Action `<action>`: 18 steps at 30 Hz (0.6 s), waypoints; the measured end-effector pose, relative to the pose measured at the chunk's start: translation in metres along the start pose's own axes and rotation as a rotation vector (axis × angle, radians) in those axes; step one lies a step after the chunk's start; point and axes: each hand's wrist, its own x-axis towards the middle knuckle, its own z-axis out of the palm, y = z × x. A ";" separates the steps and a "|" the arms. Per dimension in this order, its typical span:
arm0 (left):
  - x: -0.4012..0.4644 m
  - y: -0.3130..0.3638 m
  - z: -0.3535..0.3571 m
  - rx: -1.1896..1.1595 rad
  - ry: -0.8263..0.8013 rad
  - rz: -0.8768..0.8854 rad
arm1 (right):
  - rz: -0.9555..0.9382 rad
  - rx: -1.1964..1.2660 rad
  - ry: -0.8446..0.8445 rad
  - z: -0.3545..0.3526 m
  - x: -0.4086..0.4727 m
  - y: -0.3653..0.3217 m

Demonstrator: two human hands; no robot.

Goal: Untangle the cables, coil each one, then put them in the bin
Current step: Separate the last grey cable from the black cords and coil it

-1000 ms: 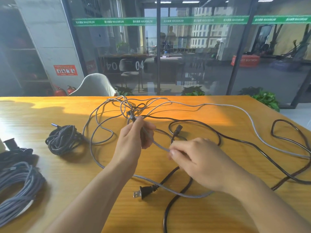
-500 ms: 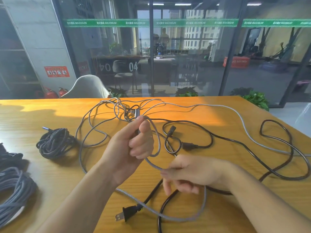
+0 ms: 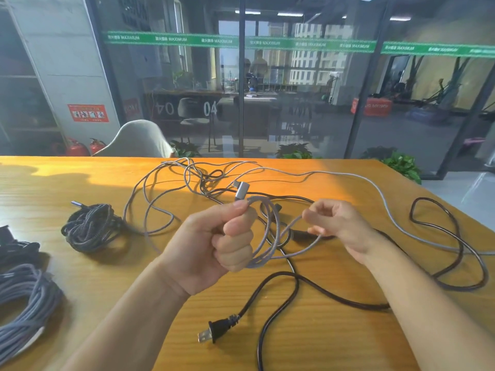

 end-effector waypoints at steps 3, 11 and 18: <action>0.004 -0.004 0.003 0.066 0.033 -0.038 | -0.103 -0.243 0.288 0.005 0.003 -0.006; 0.014 -0.021 0.016 0.562 0.290 -0.170 | -0.547 -0.629 0.620 0.029 -0.020 -0.034; 0.023 -0.035 0.013 0.733 0.484 -0.166 | -0.504 -0.221 0.383 0.058 -0.037 -0.047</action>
